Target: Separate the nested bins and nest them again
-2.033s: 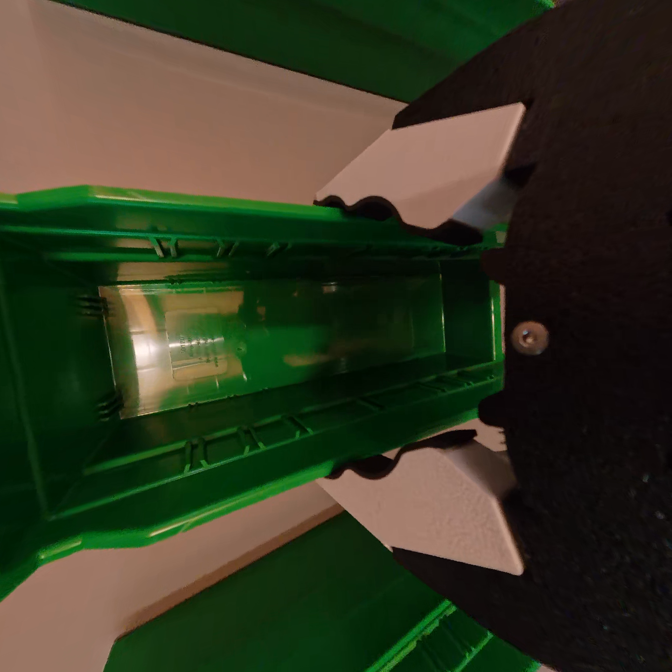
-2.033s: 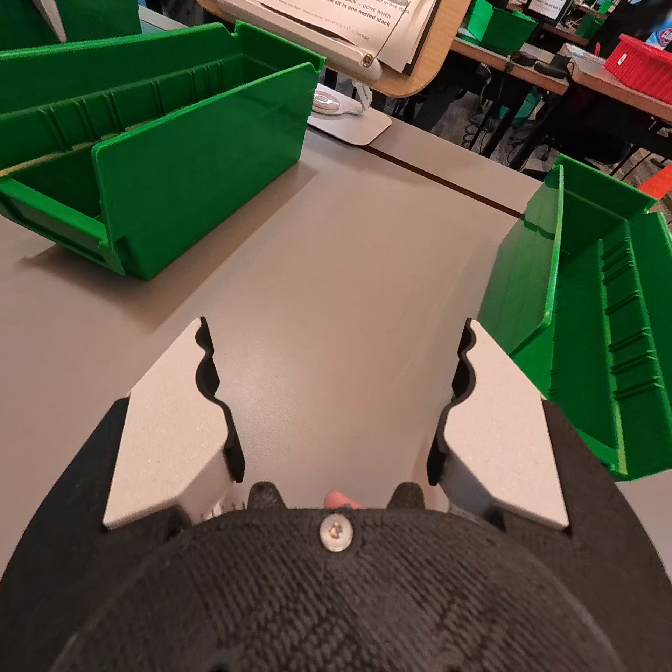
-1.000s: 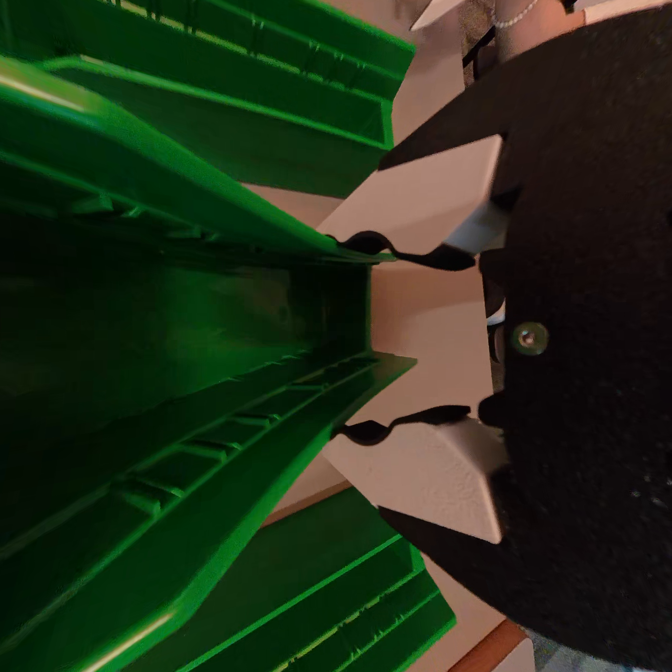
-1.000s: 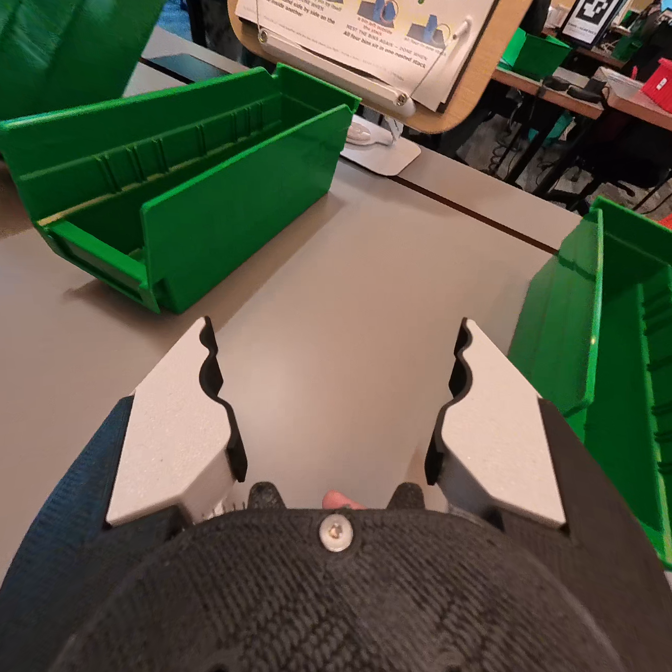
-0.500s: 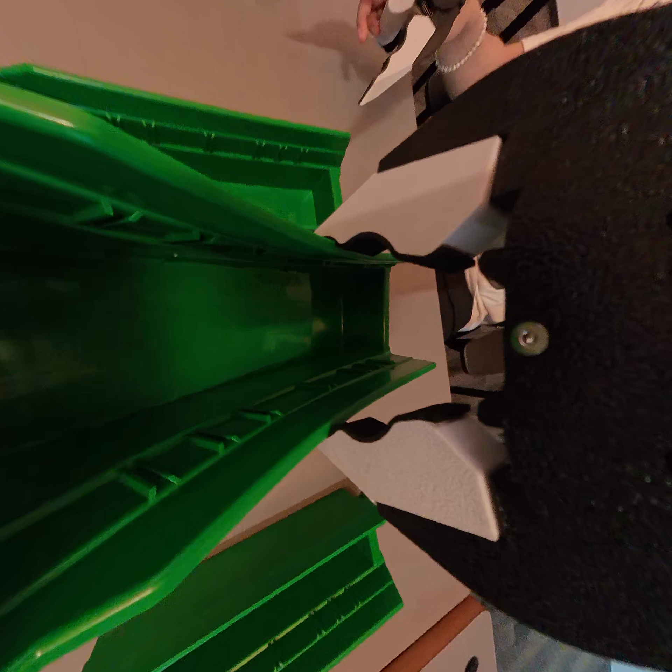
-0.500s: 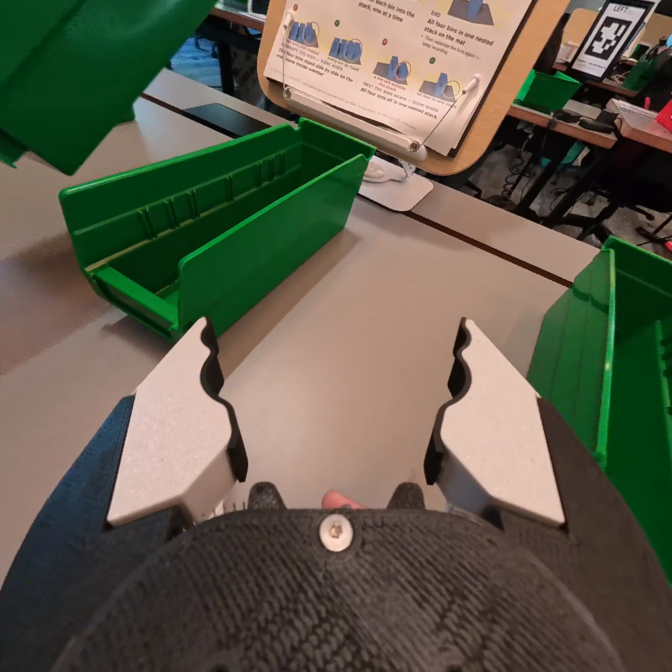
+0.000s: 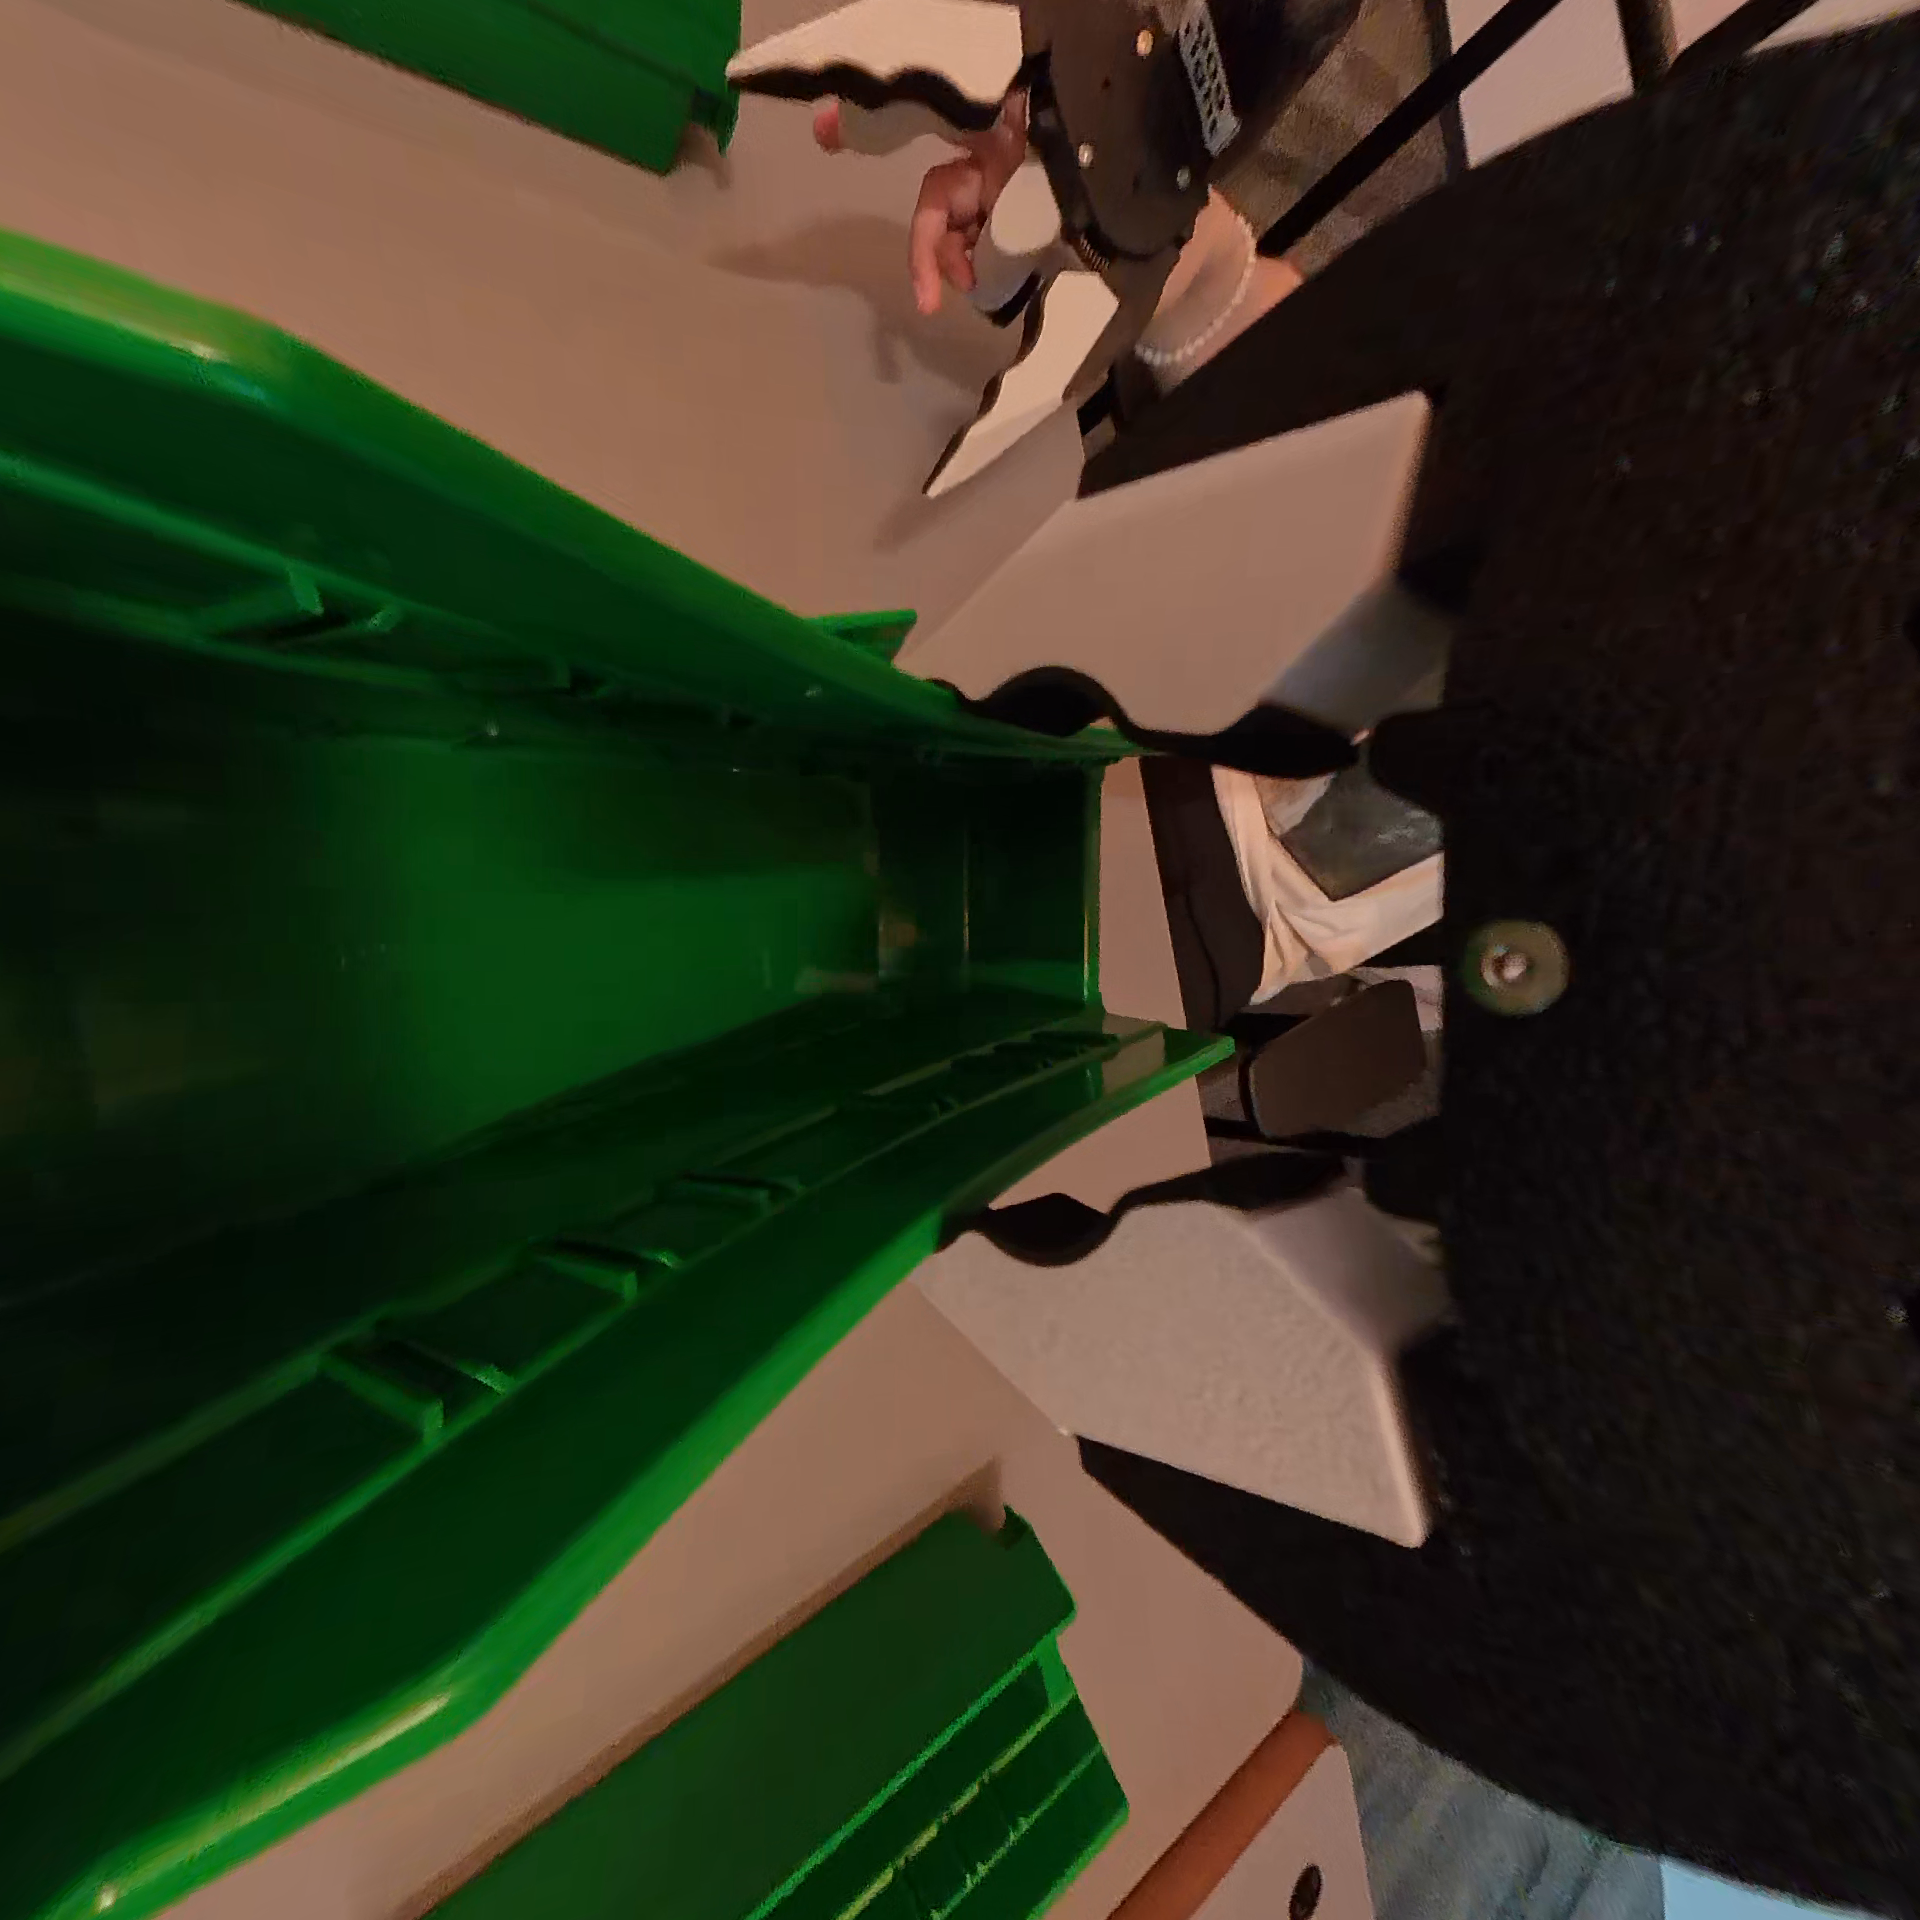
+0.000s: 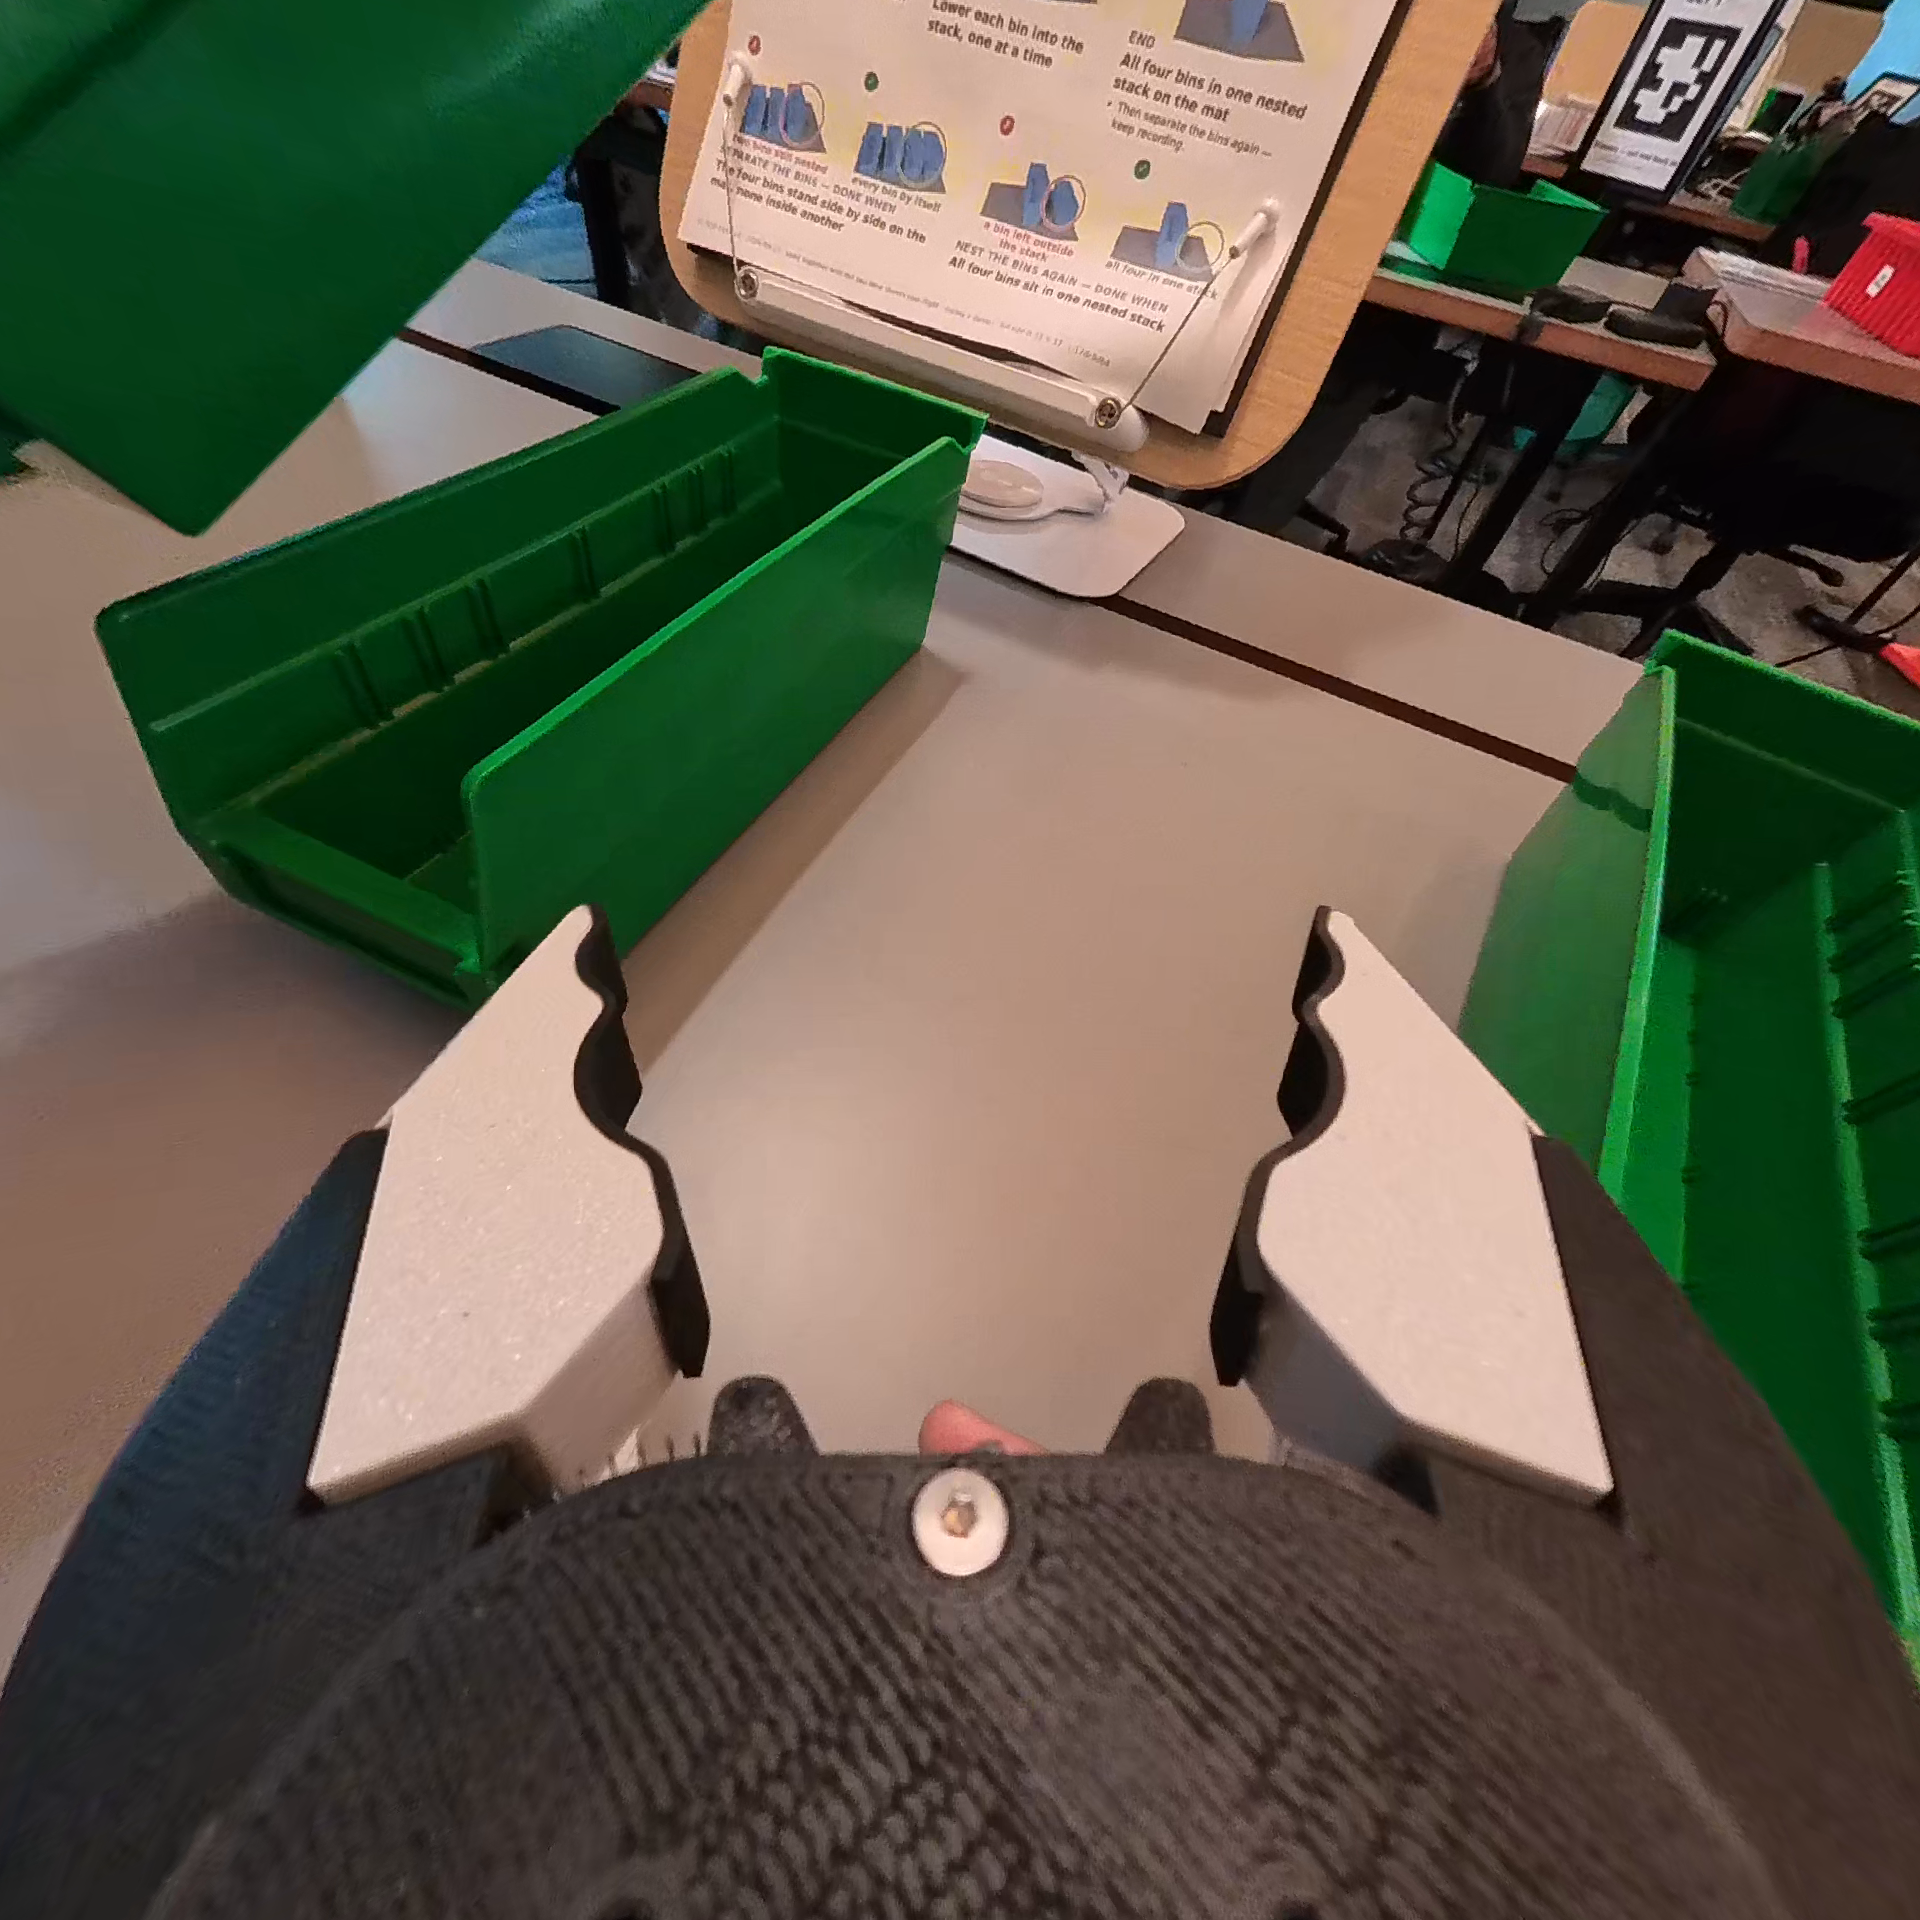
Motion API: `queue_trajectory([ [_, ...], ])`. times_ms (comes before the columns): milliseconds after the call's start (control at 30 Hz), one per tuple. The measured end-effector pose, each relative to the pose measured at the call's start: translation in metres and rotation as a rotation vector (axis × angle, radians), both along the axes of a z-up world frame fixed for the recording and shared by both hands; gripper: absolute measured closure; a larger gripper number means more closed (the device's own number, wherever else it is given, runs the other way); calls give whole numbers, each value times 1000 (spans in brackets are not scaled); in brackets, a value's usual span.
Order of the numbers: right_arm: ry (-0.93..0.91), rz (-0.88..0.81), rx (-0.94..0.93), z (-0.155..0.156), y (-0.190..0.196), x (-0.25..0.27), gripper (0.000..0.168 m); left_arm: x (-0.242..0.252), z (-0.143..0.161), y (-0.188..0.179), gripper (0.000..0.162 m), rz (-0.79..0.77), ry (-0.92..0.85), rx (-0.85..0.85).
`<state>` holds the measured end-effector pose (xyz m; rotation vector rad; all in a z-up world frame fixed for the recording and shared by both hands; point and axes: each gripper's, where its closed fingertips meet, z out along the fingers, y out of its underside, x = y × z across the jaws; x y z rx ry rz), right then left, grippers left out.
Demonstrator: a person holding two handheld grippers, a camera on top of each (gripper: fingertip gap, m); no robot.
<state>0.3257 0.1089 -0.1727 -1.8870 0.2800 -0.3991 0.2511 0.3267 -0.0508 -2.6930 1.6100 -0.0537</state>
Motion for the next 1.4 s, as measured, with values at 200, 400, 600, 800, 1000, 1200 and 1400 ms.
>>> queue_trajectory([
  [200,37,-12,10,-3,-5,7,41,21,-14,-22,72,41,-26,-50],
  [400,41,-29,49,8,-13,14,42,30,-30,-29,71,108,-31,-97],
  [600,67,-36,54,5,-16,18,42,40,-32,-32,72,123,-45,-79],
  [800,69,-38,72,10,-18,19,42,46,-52,-25,71,165,-60,-41],
  [1000,72,-34,70,9,-17,18,42,50,-75,-27,71,164,-36,-30],
  [1200,75,-33,60,5,-16,18,42,54,-89,-27,71,167,-34,-11],
  [1400,81,-35,53,2,-16,19,42,57,-100,-26,72,177,-54,-10],
])
